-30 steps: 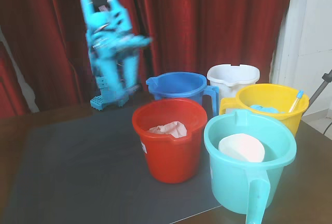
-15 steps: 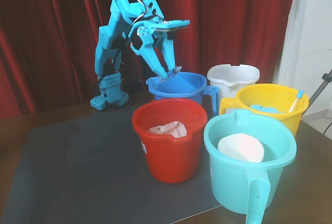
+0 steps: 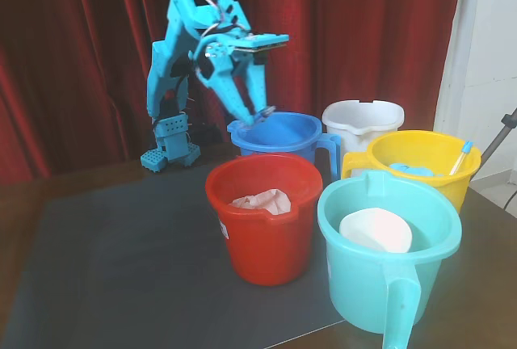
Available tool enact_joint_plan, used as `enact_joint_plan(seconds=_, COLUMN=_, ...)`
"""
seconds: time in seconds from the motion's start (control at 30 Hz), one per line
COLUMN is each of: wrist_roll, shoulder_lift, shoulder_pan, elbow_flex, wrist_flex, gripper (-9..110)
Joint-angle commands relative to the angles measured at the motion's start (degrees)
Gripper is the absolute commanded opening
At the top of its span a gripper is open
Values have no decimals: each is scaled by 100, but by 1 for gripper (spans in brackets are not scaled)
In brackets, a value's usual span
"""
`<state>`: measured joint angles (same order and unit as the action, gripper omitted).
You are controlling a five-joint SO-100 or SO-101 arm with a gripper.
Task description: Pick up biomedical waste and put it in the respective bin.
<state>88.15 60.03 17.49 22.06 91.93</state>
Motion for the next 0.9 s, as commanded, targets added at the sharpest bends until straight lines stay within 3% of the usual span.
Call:
enact_joint_plan(seconds=0.0, wrist_roll=18, shoulder_lift=-79, shoulder_pan=-97, elbow_flex=-220, wrist_flex=448, gripper=0)
enact_joint_plan(seconds=0.57, wrist_roll=53, shoulder_lift=-229, shoulder_pan=-79, elbow_flex=-220, wrist_flex=-316, gripper=1)
enact_joint_plan(seconds=0.87, wrist_roll=105, shoulder_lift=-264, shoulder_pan=325, elbow_flex=-220, wrist_flex=-580, gripper=15)
